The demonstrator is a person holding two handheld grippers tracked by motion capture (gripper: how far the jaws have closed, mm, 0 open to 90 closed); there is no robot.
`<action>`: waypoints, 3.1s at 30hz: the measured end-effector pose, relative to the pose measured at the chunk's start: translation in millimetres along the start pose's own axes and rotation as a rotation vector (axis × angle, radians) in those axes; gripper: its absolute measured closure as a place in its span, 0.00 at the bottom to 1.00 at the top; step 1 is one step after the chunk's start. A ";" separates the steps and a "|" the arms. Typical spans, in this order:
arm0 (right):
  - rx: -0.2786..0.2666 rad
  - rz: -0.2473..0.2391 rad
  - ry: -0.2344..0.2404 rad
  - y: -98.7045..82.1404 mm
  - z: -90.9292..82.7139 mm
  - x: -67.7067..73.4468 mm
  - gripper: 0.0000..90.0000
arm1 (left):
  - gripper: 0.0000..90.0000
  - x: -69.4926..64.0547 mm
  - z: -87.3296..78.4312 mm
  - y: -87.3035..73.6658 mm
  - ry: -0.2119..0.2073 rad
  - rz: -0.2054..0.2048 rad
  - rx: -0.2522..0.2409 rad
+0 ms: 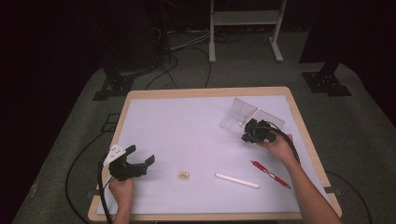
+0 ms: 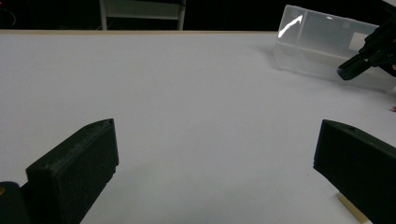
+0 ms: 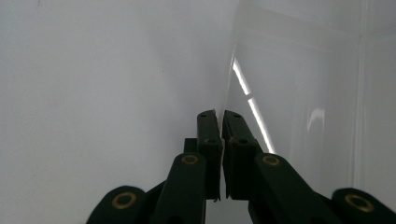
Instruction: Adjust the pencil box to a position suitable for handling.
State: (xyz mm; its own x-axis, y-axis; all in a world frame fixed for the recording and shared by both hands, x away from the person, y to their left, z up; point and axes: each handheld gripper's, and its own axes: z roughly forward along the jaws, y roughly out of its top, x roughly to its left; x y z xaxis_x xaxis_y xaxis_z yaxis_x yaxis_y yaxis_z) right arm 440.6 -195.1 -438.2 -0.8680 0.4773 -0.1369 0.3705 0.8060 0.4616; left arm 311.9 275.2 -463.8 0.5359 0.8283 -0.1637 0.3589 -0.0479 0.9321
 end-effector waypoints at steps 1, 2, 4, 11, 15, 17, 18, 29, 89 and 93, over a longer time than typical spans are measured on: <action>-0.003 -0.009 0.000 -0.4 -0.6 -0.3 0.95 | 0.00 0.0 0.0 0.0 0.000 0.000 0.000; -0.003 -0.009 0.000 -0.4 -0.6 -0.3 0.95 | 0.00 0.0 0.0 0.0 0.000 0.000 0.000; -0.008 -0.009 0.001 -0.2 -3.1 1.0 0.95 | 0.00 0.2 0.0 0.0 0.000 0.000 0.000; -0.016 -0.035 0.003 2.0 -8.9 6.6 0.95 | 0.00 0.1 0.0 0.0 0.000 0.000 0.001; -0.028 -0.048 0.010 3.9 -12.4 10.2 0.95 | 0.00 0.1 0.0 0.0 0.000 -0.001 0.001; -0.033 -0.056 0.012 4.9 -14.1 12.7 0.95 | 0.00 0.2 -0.1 0.0 0.000 -0.002 0.001; -0.035 -0.058 0.015 5.4 -15.0 13.8 0.95 | 0.00 0.2 -0.1 0.0 0.001 -0.001 0.001; -0.052 -0.116 0.043 17.5 -22.7 28.6 0.95 | 0.00 0.1 -0.1 0.0 0.001 -0.002 0.001; -0.044 -0.310 0.243 60.6 19.7 95.3 0.81 | 0.00 1.0 -1.8 -0.3 -0.002 -0.013 -0.007; -0.081 -0.285 0.253 57.6 9.3 92.6 0.73 | 0.00 0.9 -1.5 -0.3 -0.001 -0.011 -0.006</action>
State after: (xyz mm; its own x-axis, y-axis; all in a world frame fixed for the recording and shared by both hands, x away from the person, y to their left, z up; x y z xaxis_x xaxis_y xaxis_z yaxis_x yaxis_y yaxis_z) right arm 384.6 -101.2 -432.5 -0.9902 0.1291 -0.0534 0.0847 0.8588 0.5053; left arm 311.2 276.8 -463.8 0.5322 0.8284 -0.1745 0.3606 -0.0354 0.9320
